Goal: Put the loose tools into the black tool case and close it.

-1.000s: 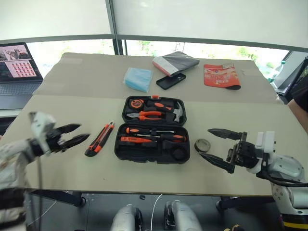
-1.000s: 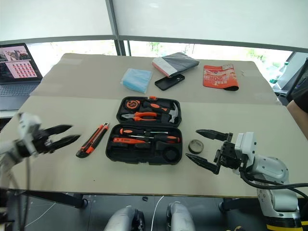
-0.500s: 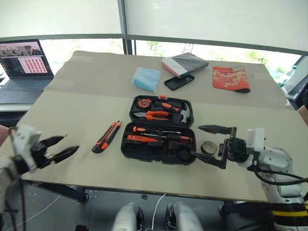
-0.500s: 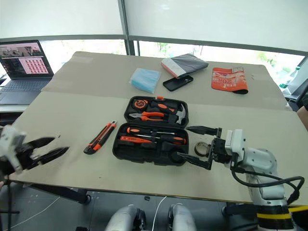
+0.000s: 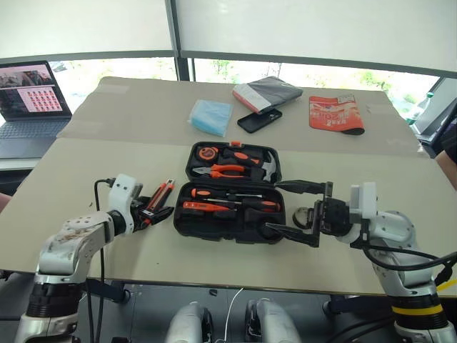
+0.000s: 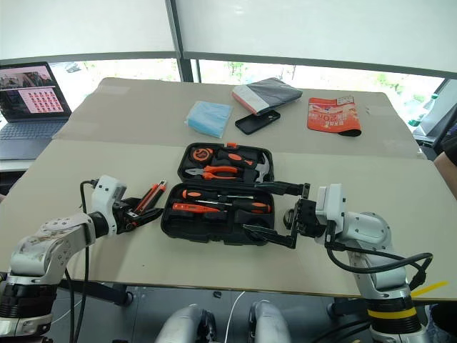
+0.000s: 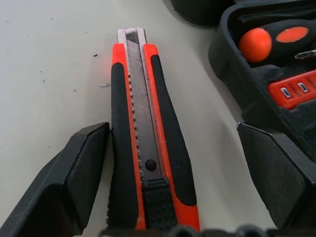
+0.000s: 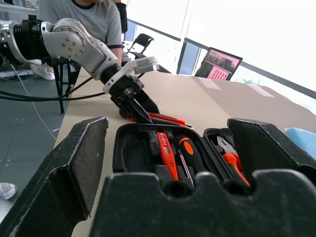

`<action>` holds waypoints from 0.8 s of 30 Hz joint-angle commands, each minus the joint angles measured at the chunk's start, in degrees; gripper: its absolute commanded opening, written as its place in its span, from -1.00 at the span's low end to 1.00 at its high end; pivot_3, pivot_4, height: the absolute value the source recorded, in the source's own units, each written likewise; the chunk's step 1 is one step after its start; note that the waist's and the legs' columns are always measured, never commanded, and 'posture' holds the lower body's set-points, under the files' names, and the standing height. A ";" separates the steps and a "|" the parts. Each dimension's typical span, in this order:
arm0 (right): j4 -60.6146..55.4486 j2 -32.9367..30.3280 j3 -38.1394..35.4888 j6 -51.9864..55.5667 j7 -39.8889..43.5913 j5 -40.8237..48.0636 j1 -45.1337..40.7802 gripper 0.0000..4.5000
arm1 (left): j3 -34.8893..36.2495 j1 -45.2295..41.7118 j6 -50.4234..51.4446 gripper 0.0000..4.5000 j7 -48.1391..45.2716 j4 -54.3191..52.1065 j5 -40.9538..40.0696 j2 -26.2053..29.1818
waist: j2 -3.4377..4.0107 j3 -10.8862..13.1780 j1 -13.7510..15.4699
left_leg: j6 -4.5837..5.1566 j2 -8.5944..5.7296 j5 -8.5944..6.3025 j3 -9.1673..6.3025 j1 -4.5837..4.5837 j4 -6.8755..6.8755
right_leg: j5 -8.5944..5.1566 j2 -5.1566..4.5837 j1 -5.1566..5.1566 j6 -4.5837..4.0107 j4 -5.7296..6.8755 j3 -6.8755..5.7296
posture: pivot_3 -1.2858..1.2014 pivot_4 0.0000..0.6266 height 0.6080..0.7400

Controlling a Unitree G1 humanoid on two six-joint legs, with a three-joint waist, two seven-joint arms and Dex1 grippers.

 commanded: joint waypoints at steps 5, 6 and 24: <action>-2.95 -0.40 -1.47 0.37 -1.41 1.29 1.11 1.00 | -1.71 1.43 -2.37 -0.25 0.88 3.30 4.59 1.20 | 0.06 -0.04 -0.06 | -0.41 0.01 -0.25 0.00 0.02 0.00 | -0.01 -0.06 -0.01 -0.01 0.04 0.05 | 0.03 -0.52 1.00; -3.00 -0.42 -1.50 0.38 -1.50 1.28 1.16 1.00 | -1.28 1.54 -3.39 -0.25 0.57 3.75 4.61 1.20 | 0.07 -0.04 -0.06 | -0.41 0.01 -0.25 0.00 0.02 0.00 | -0.01 -0.06 -0.01 -0.01 0.04 0.04 | 0.03 -0.52 1.00; -2.11 -10.41 -8.40 5.27 0.78 2.73 5.21 1.00 | -20.31 -22.79 -32.71 -0.25 -48.82 13.48 7.67 6.52 | 0.03 0.16 1.04 | 0.42 -0.21 -0.14 0.02 -0.38 0.30 | -0.23 0.05 -0.17 0.08 0.26 -0.19 | 0.03 -0.52 1.00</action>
